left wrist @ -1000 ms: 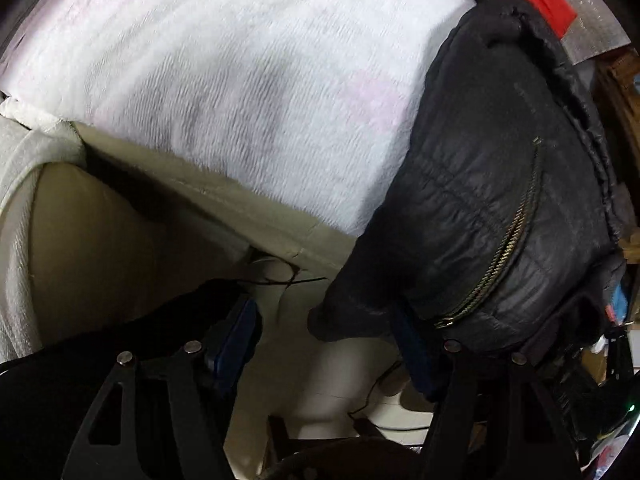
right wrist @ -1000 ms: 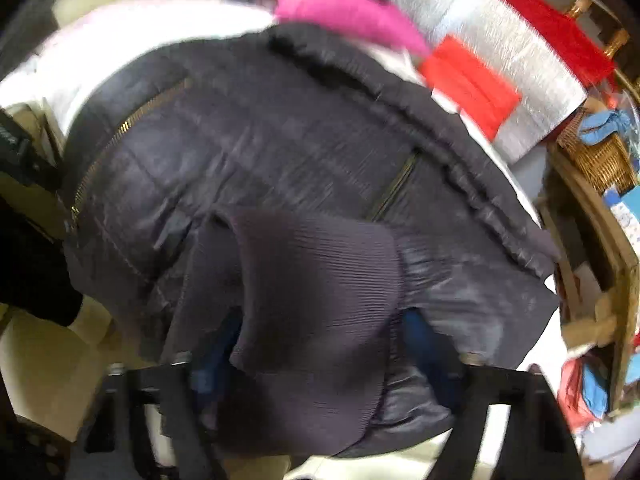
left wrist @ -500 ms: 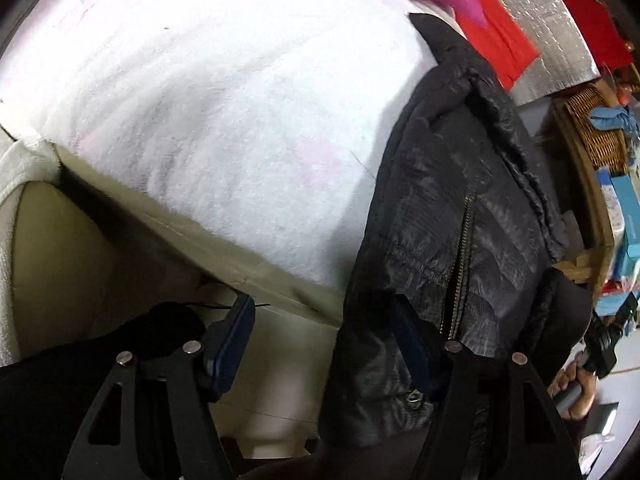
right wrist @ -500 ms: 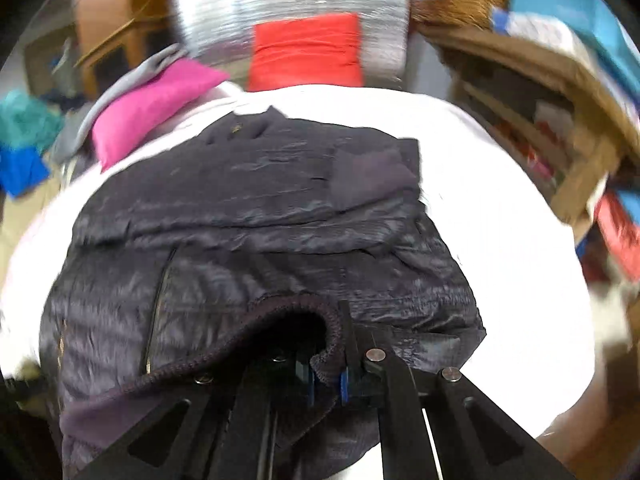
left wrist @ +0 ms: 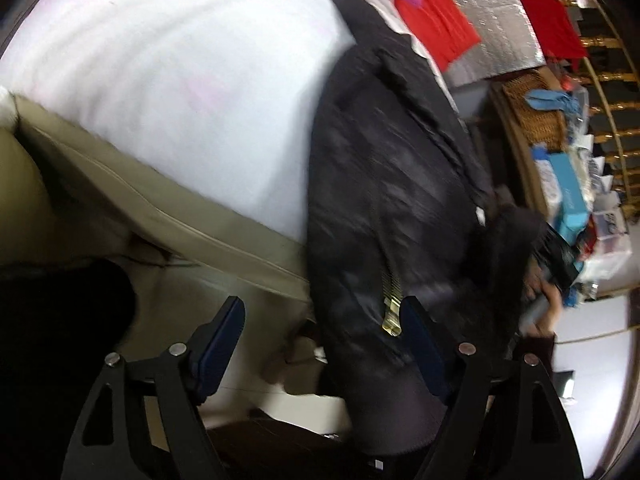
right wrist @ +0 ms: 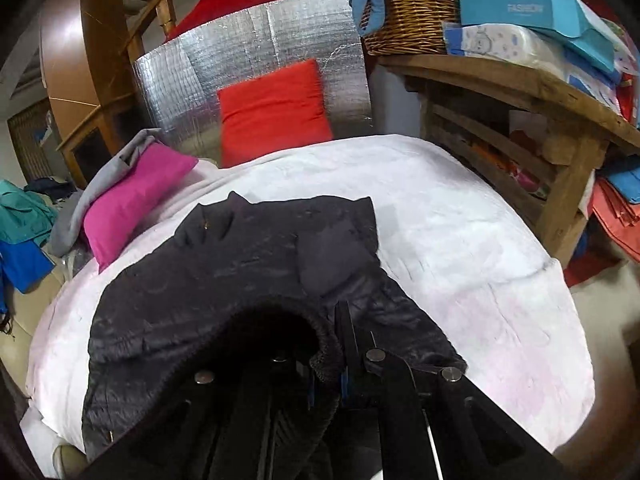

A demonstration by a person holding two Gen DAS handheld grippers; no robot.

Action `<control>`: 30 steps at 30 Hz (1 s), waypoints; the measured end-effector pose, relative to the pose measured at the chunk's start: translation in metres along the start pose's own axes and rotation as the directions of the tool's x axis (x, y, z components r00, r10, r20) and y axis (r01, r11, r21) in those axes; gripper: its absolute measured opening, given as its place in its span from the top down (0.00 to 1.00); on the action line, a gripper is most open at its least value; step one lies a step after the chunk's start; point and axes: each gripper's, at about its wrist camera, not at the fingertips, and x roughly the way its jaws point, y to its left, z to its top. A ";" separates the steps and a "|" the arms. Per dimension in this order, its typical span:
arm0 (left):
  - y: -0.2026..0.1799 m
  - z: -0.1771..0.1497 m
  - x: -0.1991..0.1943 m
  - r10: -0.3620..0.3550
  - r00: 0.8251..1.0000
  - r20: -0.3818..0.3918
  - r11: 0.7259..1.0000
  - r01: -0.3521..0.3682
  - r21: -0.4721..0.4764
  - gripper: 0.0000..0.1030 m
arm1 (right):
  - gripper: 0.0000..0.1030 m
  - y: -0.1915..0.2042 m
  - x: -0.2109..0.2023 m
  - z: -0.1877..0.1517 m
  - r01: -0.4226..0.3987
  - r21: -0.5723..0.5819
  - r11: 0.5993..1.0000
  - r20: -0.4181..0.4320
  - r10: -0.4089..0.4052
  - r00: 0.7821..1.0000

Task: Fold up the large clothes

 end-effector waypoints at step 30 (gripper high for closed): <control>-0.150 0.142 -0.021 -0.392 0.917 0.067 0.913 0.380 0.149 0.83 | 0.92 -0.044 0.001 0.067 -0.090 0.243 0.966 0.224 0.035 0.974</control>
